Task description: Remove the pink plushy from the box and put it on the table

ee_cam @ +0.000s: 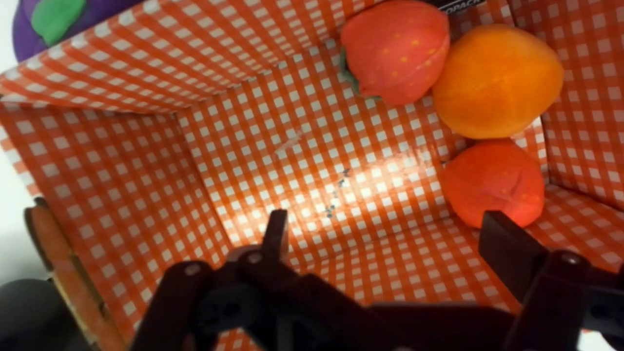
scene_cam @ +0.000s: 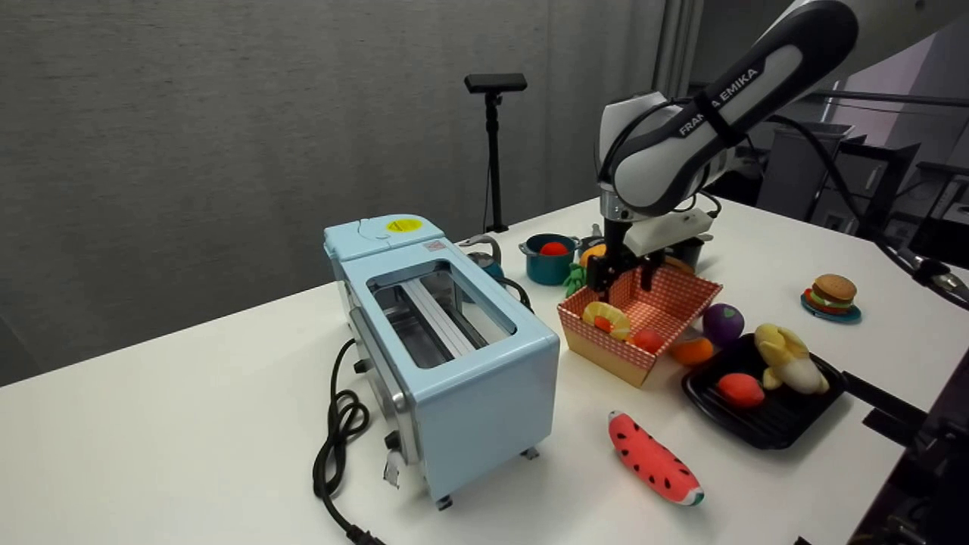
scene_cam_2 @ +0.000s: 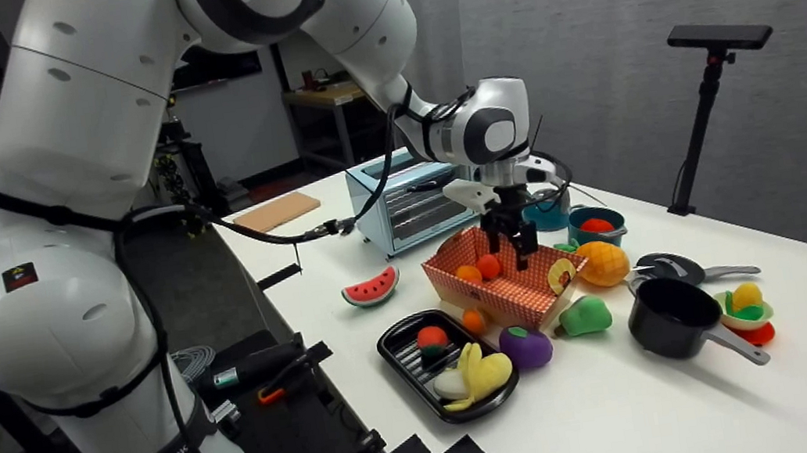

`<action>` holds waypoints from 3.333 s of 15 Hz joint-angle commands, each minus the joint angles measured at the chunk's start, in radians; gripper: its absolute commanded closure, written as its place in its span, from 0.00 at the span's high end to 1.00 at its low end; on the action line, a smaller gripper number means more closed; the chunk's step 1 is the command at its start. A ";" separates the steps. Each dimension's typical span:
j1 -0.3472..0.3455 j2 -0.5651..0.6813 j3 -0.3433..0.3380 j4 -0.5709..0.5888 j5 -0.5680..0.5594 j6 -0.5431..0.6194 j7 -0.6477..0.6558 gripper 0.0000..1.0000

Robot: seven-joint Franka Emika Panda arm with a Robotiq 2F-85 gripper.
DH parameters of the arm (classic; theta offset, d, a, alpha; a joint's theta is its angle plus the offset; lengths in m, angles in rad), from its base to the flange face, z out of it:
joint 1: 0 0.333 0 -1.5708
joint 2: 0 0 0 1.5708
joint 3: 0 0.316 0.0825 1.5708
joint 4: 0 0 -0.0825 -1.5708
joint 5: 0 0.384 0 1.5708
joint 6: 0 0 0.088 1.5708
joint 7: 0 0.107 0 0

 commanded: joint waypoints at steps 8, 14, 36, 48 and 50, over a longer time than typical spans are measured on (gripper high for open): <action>0.026 0.117 0.000 0.148 -0.017 -0.089 0.013 1.00; 0.049 0.114 0.001 0.156 -0.024 -0.095 0.004 1.00; 0.099 0.123 0.024 0.169 -0.047 -0.103 -0.006 1.00; 0.061 0.224 0.004 0.246 -0.035 -0.073 -0.002 1.00; 0.059 0.233 0.003 0.250 -0.035 -0.074 -0.002 1.00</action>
